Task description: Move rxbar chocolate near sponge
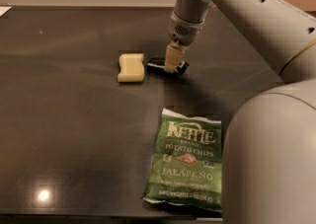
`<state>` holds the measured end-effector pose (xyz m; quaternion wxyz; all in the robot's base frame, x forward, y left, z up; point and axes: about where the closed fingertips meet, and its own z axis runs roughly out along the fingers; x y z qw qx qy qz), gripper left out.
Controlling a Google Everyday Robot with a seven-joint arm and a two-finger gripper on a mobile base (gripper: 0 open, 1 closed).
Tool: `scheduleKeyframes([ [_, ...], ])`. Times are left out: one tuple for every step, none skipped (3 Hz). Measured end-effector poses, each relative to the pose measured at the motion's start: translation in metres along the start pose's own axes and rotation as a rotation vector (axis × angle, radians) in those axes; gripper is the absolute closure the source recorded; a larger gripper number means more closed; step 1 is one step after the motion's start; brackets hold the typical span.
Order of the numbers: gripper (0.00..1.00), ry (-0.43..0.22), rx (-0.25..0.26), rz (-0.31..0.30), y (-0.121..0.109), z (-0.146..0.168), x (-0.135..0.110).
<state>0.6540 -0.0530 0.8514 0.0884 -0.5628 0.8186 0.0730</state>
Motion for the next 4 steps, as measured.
scheduleKeyframes([
  [0.37,-0.004,-0.010,-0.036,0.0079,0.0044,-0.0118],
  [0.15,-0.009,-0.007,-0.035,0.0060,0.0071,-0.0137],
  [0.00,-0.013,-0.005,-0.036,0.0046,0.0102,-0.0161],
  [0.00,-0.013,-0.005,-0.036,0.0046,0.0102,-0.0161],
])
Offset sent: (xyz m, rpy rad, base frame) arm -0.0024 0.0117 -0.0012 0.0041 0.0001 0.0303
